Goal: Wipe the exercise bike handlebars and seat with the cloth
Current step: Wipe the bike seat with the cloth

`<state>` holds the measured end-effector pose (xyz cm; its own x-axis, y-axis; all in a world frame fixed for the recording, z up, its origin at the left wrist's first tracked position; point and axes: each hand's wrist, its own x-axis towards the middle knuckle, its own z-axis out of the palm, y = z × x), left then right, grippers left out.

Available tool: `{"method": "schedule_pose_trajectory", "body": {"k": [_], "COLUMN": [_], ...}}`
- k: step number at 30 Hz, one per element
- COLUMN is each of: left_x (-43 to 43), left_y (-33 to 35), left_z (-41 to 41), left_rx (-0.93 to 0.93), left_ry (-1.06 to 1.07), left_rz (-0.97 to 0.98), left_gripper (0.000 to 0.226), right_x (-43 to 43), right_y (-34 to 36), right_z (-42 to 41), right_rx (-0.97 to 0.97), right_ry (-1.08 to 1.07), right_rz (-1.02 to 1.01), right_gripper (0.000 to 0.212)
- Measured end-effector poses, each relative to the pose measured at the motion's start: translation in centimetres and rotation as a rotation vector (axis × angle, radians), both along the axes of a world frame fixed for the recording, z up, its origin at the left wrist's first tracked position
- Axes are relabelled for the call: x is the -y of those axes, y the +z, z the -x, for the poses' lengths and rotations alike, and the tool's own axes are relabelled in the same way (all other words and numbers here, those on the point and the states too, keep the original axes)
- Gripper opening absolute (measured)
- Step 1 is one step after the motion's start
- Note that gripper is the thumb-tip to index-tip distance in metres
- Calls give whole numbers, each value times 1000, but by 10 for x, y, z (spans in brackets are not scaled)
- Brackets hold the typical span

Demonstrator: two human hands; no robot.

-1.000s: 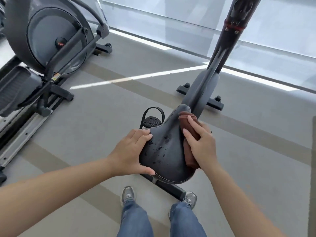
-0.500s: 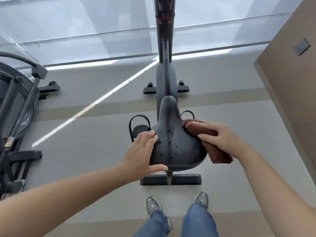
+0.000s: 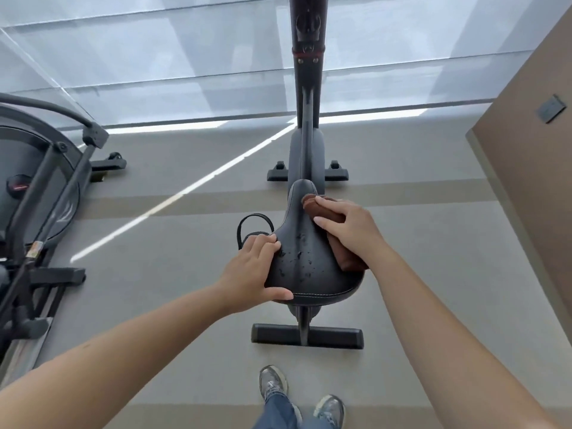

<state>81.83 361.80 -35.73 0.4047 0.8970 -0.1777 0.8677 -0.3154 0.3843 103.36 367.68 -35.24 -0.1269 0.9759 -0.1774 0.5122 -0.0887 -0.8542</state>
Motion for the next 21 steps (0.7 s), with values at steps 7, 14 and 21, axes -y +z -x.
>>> {"method": "schedule_pose_trajectory", "body": {"k": [7,14,21], "left_x": [3,-2,-13], "left_y": [2,-4,-11], "left_z": [-1,1,9], "left_rx": [8,50,80], "left_ry": [33,9,-102], "left_rz": [-11,-36,-76], "left_gripper": [93,94,93], "right_x": [26,95,110], "right_y": [-4,-19,-16], "right_z": [-11,8,72], "right_rx": [102,33,108], "right_ry": [-5,-527,-979], "right_rz": [-7,-138,-217], "right_gripper": [43,41,40]}}
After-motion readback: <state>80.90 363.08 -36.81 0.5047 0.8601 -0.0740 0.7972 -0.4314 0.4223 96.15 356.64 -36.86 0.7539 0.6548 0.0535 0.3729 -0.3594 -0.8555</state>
